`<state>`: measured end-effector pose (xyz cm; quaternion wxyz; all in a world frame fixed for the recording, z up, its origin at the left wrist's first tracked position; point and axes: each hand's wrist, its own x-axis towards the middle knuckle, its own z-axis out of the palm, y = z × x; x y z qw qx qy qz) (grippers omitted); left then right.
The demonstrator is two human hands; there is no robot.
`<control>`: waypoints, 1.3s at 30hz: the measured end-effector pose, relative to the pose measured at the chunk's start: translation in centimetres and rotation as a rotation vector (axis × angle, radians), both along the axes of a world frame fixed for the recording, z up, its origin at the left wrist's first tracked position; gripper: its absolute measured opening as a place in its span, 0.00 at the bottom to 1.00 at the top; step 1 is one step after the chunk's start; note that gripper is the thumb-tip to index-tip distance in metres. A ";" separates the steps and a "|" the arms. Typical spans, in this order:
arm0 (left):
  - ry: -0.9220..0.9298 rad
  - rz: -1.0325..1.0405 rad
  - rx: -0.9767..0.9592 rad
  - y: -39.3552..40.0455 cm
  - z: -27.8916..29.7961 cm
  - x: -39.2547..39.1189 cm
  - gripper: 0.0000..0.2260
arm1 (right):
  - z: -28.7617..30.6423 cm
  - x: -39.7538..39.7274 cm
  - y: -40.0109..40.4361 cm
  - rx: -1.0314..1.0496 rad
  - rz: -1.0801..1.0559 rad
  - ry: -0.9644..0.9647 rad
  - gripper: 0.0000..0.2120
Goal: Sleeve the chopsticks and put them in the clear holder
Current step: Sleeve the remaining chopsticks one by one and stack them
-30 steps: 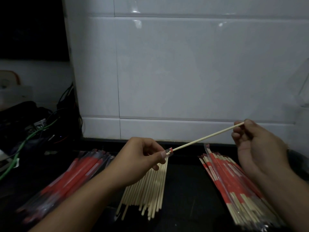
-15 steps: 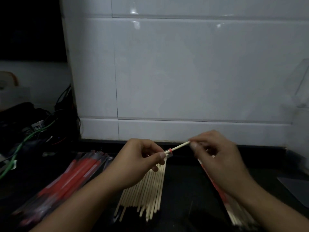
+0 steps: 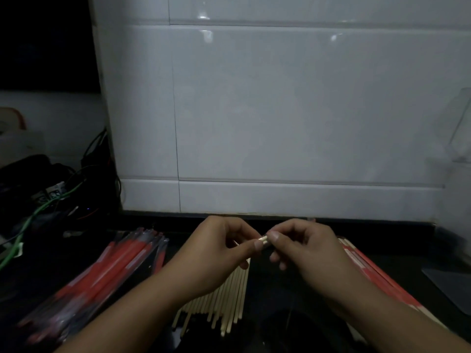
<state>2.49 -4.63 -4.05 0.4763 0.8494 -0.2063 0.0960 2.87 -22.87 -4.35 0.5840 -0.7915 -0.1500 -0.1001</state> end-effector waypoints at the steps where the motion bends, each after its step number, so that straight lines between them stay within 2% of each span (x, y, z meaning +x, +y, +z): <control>1: 0.003 -0.002 -0.004 0.0 0.0 -0.1 0.02 | -0.1 0.2 0.0 0.032 -0.015 -0.002 0.06; 8: 0.087 0.030 0.073 0.7 0.8 -0.2 0.01 | 0.5 2.1 -1.6 0.383 -0.181 -0.137 0.06; 16: 0.139 -0.033 -0.020 0.9 1.5 -0.4 0.04 | 1.7 1.4 -2.3 0.332 -0.235 -0.336 0.11; 18: 0.130 -0.021 -0.063 0.7 1.6 -0.6 0.05 | 1.6 1.5 -2.0 0.375 -0.247 -0.274 0.09; 20: 0.095 0.020 -0.159 0.3 1.6 -0.6 0.05 | 1.6 1.5 -1.5 0.549 -0.160 -0.047 0.07; 22: 0.067 0.056 -0.288 -0.2 1.5 -0.7 0.05 | 1.2 1.3 -0.8 0.622 0.023 0.195 0.12; 23: 0.060 0.062 -0.325 -0.5 1.3 -0.8 0.04 | 0.9 1.0 -0.5 0.537 0.110 0.245 0.14; 25: 0.053 0.048 -0.308 -0.9 0.8 -0.7 0.05 | 0.2 0.3 0.1 0.336 0.179 0.225 0.14; 28: 0.075 0.007 -0.200 -1.3 0.3 -0.7 0.09 | -0.1 0.8 0.1 0.313 0.077 0.147 0.12; 30: 0.110 0.037 -0.142 -0.9 0.4 -0.5 0.14 | 0.5 1.7 -1.2 0.322 -0.019 0.100 0.11; 31: 0.104 0.085 -0.112 -0.4 0.4 -0.1 0.14 | 1.0 2.3 -2.3 0.259 -0.069 0.069 0.11; 33: 0.015 0.299 0.060 1.5 0.4 1.1 0.11 | 2.0 3.2 -5.1 0.048 -0.125 0.038 0.11; 35: -0.046 0.541 0.325 3.9 0.4 2.2 0.09 | 2.6 4.0 -7.7 -0.217 -0.167 0.089 0.12; 37: 0.018 0.661 0.519 5.7 0.3 2.8 0.09 | 2.3 4.7 -9.2 -0.457 -0.199 0.177 0.10; 39: 0.149 0.692 0.676 6.5 0.2 2.8 0.10 | 1.7 5.0 -9.3 -0.629 -0.216 0.225 0.08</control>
